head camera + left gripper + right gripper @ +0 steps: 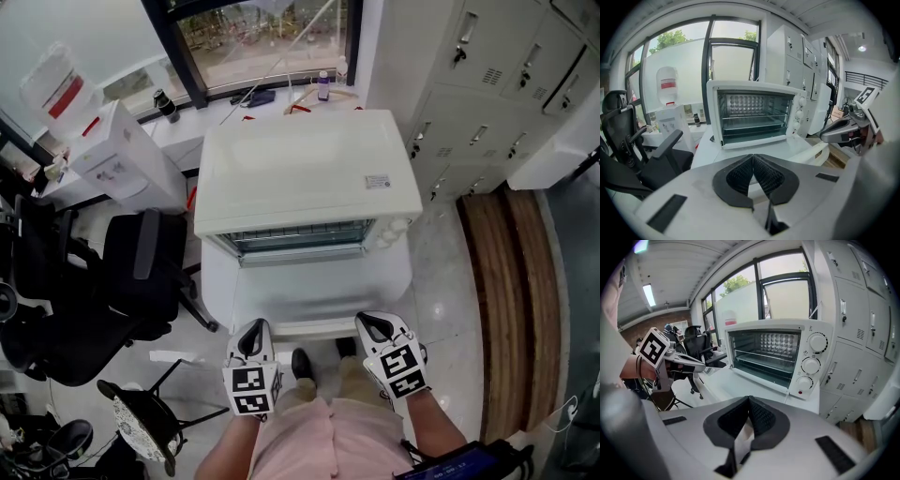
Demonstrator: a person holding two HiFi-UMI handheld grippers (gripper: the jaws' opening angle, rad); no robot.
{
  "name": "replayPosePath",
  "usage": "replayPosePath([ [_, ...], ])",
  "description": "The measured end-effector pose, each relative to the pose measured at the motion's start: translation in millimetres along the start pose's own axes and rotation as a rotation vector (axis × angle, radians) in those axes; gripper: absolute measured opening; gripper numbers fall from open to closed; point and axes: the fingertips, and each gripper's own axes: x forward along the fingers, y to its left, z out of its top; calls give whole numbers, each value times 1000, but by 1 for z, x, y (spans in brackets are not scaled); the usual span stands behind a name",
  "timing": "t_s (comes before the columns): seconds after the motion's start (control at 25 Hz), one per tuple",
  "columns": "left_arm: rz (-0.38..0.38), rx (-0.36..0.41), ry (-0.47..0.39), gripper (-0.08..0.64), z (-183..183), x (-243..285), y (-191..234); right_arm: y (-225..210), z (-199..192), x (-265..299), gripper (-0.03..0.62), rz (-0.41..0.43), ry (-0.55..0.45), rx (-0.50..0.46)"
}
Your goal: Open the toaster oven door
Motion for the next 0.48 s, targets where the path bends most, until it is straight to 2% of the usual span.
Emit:
replayPosePath([
  [0.48, -2, 40, 49, 14, -17, 9, -1, 0, -17, 12, 0, 6, 37, 3],
])
